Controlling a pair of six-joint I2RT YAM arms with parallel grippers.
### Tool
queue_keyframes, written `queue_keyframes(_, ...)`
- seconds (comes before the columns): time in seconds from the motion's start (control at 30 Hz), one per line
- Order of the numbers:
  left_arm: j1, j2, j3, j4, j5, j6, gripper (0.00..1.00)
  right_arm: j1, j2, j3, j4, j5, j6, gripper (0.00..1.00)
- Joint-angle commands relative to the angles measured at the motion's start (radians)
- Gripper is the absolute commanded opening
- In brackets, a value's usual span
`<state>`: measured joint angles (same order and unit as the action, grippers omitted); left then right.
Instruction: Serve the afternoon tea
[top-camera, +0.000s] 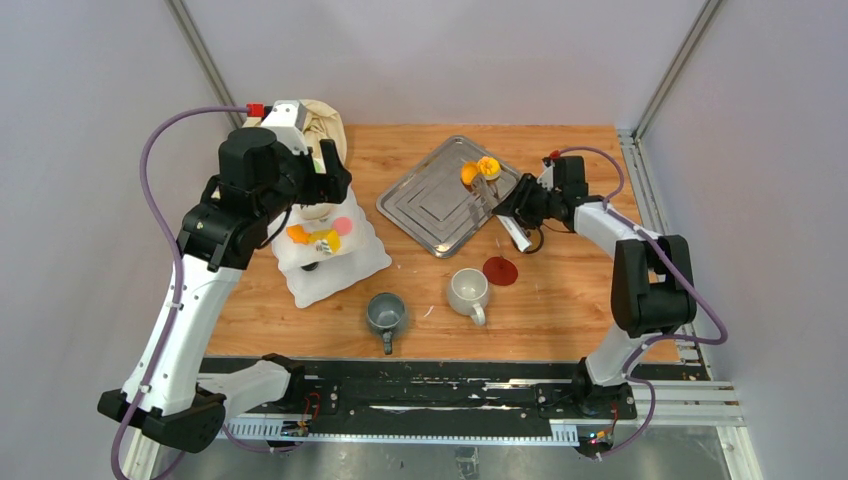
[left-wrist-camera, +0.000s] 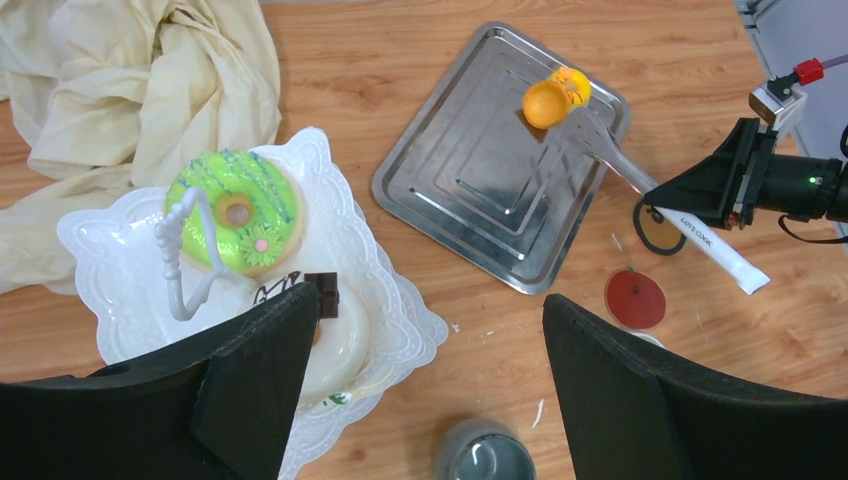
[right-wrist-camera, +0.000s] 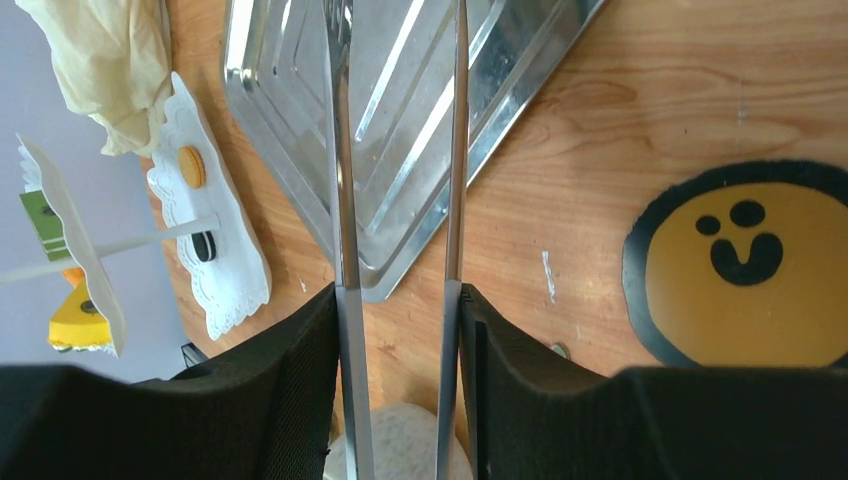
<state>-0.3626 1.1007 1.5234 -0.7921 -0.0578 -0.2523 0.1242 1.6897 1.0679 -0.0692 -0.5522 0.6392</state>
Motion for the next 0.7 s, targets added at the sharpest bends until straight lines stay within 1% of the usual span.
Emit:
queue_keyframes(0.0, -0.005, -0.016, -0.005, 0.016, -0.016, 0.018, 0.87, 0.012, 0.042, 0.057, 0.069, -0.016, 0.031, 0.44)
queue_keyframes(0.23, -0.005, -0.017, -0.008, 0.016, -0.023, 0.024, 0.87, 0.020, 0.101, 0.093, 0.093, -0.015, 0.056, 0.44)
queue_keyframes(0.3, -0.006, -0.016, -0.008, 0.014, -0.027, 0.025, 0.87, 0.020, 0.111, 0.094, 0.103, -0.016, 0.065, 0.42)
queue_keyframes(0.33, -0.006, -0.016, -0.008, 0.012, -0.029, 0.026, 0.87, 0.021, 0.114, 0.094, 0.104, -0.018, 0.068, 0.40)
queue_keyframes(0.4, -0.006, -0.019, -0.008, 0.010, -0.030, 0.027, 0.87, 0.022, 0.118, 0.094, 0.109, -0.022, 0.072, 0.33)
queue_keyframes(0.57, -0.005, -0.028, -0.013, 0.012, -0.037, 0.025, 0.87, 0.020, 0.105, 0.079, 0.108, -0.021, 0.072, 0.13)
queue_keyframes(0.67, -0.005, -0.032, -0.014, 0.012, -0.038, 0.025, 0.87, 0.021, 0.089, 0.075, 0.106, -0.029, 0.071, 0.04)
